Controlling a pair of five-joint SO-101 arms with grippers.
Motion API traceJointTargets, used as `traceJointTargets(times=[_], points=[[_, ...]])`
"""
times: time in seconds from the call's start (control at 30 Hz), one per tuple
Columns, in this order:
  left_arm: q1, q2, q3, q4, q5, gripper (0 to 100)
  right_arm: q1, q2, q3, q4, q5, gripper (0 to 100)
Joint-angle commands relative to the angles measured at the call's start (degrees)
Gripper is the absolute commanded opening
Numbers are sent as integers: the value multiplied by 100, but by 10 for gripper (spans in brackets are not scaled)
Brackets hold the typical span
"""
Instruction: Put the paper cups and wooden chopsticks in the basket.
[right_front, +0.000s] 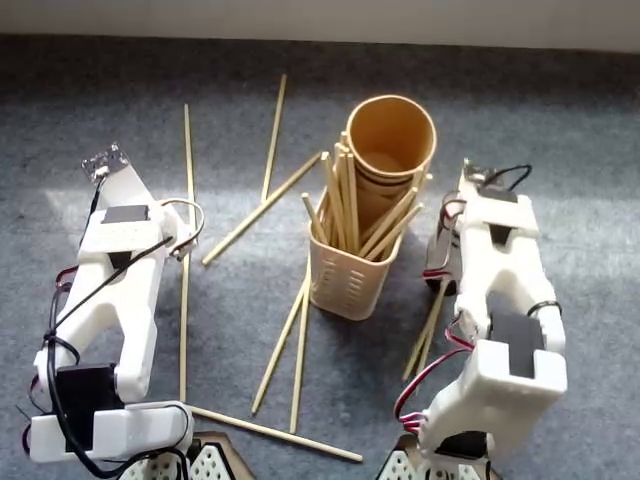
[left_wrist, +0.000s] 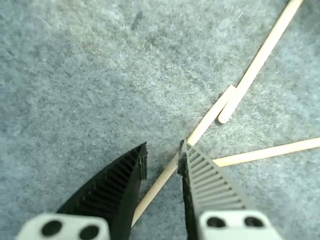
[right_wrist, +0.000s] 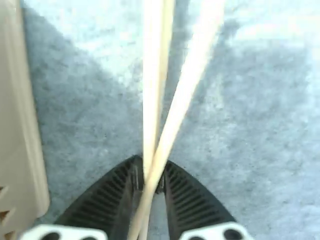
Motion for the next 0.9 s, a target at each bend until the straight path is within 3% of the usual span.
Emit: traceJointTargets(times=[0.0, 0.57, 0.87], points=[[13, -22, -163, 0, 18, 127, 154, -769, -374, -198, 18, 5], [13, -22, -145, 0, 18, 127, 136, -3108, -435, -259, 35, 5], [13, -13, -145, 0, 18, 127, 145, -4242, -426, -892, 35, 5]])
